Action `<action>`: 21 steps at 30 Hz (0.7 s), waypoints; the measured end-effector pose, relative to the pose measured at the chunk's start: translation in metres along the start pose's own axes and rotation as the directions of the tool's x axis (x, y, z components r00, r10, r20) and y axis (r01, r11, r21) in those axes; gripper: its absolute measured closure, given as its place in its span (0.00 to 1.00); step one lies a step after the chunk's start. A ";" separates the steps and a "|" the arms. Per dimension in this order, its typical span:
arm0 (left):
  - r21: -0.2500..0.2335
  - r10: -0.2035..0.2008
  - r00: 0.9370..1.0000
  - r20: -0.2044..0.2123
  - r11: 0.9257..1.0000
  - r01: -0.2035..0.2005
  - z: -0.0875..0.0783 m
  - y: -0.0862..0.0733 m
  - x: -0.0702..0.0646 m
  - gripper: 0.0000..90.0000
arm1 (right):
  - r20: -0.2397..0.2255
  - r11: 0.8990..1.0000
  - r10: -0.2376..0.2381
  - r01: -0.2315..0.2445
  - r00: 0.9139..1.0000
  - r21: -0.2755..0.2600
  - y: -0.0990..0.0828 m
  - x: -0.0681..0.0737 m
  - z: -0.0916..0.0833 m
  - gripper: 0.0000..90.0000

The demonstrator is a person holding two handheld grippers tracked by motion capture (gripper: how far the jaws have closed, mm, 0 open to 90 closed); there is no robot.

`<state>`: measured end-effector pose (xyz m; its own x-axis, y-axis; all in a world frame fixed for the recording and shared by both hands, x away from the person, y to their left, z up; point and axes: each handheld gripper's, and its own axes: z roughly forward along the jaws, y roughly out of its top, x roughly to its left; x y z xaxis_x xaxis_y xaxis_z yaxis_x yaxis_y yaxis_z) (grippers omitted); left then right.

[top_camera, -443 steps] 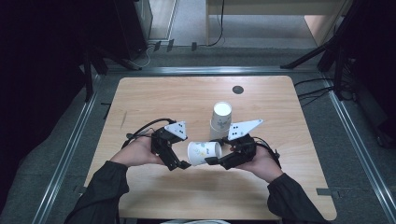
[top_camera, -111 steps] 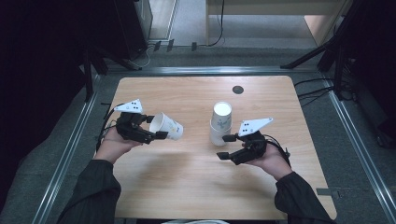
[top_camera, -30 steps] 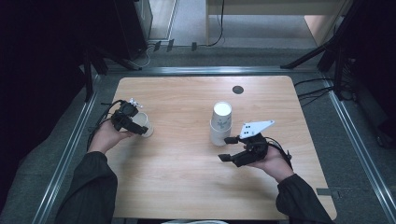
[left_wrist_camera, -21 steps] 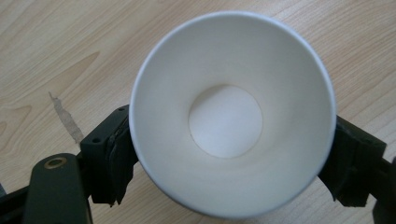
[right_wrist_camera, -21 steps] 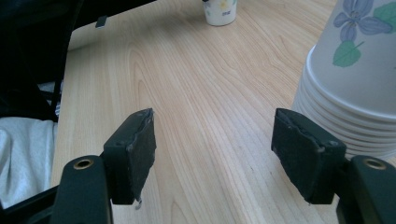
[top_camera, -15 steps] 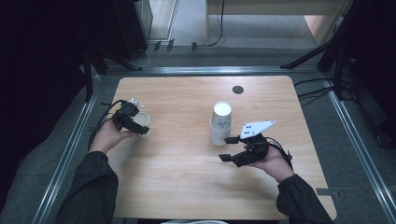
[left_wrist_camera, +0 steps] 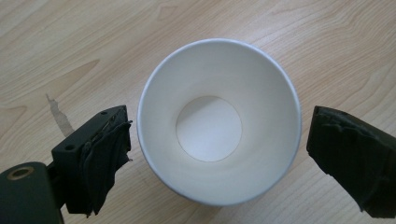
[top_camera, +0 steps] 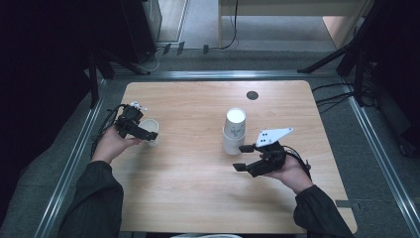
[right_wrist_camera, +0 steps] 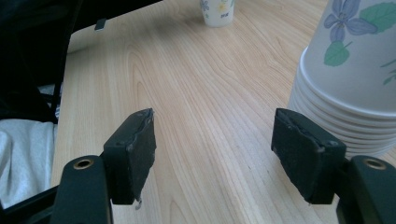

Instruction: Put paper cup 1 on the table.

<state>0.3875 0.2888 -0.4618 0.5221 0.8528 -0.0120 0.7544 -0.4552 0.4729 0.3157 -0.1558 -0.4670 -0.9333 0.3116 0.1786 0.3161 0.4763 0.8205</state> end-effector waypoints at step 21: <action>-0.119 0.022 0.998 0.051 0.993 -0.016 -0.036 0.006 -0.019 0.07 | 0.029 1.000 0.009 -0.009 1.000 -0.014 0.000 -0.005 -0.012 0.35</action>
<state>0.3676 0.2793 -0.4268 0.5581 0.8285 -0.0466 0.6935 -0.4349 0.5744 0.3181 -0.1669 -0.4614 -0.9250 0.3397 0.1705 0.3219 0.4618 0.8265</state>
